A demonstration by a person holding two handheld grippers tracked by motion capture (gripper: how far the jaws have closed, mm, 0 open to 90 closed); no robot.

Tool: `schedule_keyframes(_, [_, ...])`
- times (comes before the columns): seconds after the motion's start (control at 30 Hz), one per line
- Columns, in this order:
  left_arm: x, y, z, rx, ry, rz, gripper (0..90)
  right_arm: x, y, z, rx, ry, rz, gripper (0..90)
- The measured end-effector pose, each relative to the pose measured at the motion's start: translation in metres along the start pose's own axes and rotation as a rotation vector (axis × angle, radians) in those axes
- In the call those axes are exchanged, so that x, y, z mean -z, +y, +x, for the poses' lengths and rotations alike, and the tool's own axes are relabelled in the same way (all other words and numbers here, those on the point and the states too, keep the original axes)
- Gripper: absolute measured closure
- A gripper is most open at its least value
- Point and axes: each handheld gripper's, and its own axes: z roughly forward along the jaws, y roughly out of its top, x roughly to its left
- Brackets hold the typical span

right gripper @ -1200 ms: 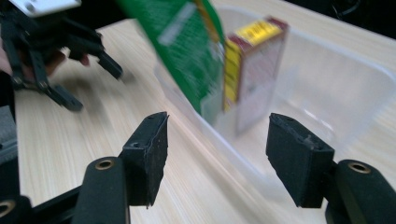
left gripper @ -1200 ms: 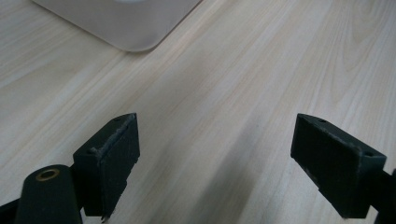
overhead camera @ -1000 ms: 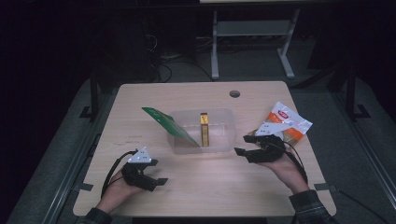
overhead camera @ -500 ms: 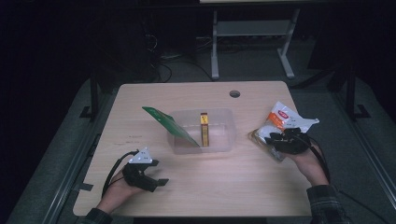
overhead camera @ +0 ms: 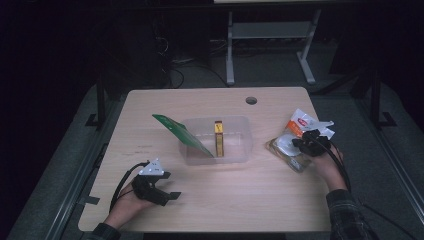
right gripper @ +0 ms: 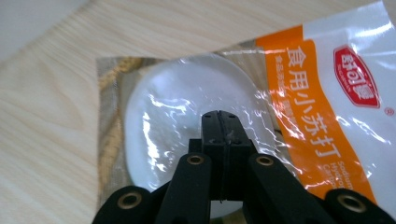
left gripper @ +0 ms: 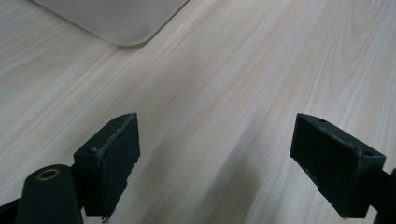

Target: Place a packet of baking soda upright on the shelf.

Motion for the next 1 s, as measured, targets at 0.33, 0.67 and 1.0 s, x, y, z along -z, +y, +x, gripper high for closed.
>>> schedule_keyframes(0.33, [-0.002, 0.001, -0.001, -0.008, -0.005, 0.009, 15.3, -0.003, -0.006, 0.001, 0.036, 0.053, 0.048, 89.9])
schedule_keyframes(0.67, [-0.003, 0.001, -0.002, -0.008, -0.013, 0.010, 15.2, -0.002, -0.005, 0.019, 0.124, 0.092, 0.046, 90.0])
schedule_keyframes(1.0, [-0.005, 0.002, -0.002, -0.017, -0.019, 0.014, 15.3, -0.001, 0.004, 0.025, 0.124, 0.102, -0.045, 89.9])
